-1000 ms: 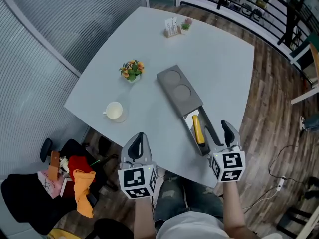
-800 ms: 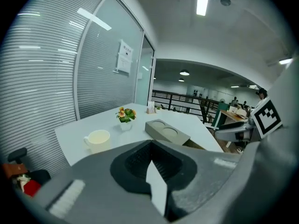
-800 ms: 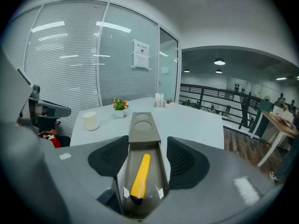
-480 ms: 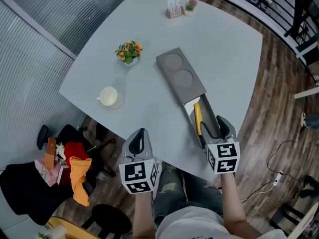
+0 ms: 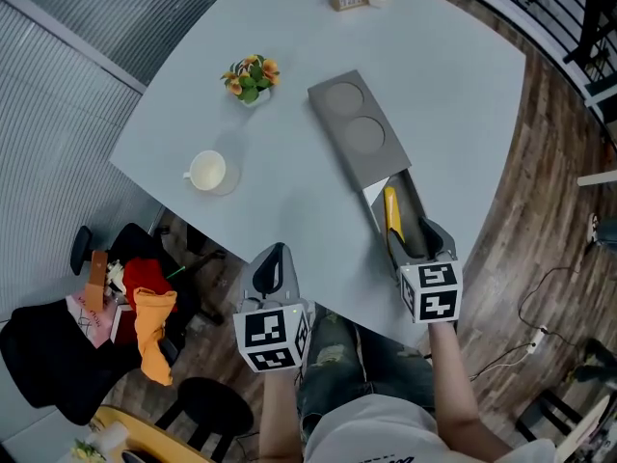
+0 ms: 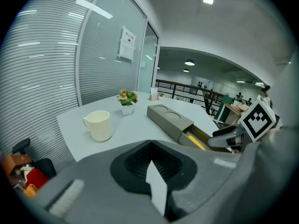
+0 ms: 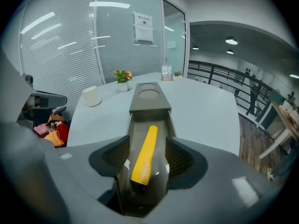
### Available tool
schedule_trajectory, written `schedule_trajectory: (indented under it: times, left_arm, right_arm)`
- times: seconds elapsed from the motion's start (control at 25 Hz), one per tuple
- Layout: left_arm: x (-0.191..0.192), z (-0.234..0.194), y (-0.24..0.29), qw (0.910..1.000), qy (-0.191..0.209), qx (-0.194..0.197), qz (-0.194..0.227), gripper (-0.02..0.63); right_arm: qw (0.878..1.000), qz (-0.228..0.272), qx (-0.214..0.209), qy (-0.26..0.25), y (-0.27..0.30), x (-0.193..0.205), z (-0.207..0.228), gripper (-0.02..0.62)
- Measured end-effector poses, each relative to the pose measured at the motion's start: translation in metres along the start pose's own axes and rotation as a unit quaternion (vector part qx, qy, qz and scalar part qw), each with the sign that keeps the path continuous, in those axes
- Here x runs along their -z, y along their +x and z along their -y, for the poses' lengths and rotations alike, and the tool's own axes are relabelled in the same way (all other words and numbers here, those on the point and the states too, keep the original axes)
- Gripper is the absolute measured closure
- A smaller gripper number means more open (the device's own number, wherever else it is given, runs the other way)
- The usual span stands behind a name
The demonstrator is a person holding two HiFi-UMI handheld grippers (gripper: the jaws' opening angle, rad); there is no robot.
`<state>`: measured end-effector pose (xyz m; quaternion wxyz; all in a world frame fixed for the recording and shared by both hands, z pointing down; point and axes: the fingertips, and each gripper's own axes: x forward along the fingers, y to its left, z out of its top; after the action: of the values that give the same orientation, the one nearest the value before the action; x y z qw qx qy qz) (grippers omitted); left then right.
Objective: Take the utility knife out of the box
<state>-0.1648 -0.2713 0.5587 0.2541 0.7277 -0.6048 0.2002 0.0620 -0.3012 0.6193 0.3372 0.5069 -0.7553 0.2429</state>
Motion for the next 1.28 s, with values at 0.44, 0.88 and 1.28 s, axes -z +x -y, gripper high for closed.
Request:
schedule_trajectory:
  times: [0.44, 0.88, 1.28]
  left_arm:
    - [0.01, 0.002, 0.007, 0.9998, -0.012, 0.003, -0.013, 0.605]
    - [0.015, 0.007, 0.014, 0.9995, -0.019, 0.012, -0.021, 0.605]
    - [0.017, 0.007, 0.016, 0.9991, -0.03, 0.016, -0.023, 0.605]
  right_arm:
    - [0.996, -0.083, -0.011, 0.02, 0.02, 0.024, -0.005, 0.348]
    - [0.988, -0.153, -0.003, 0.02, 0.038, 0.041, 0.0, 0.377]
    - [0.981, -0.191, 0.018, -0.003, 0.041, 0.052, 0.009, 0.43]
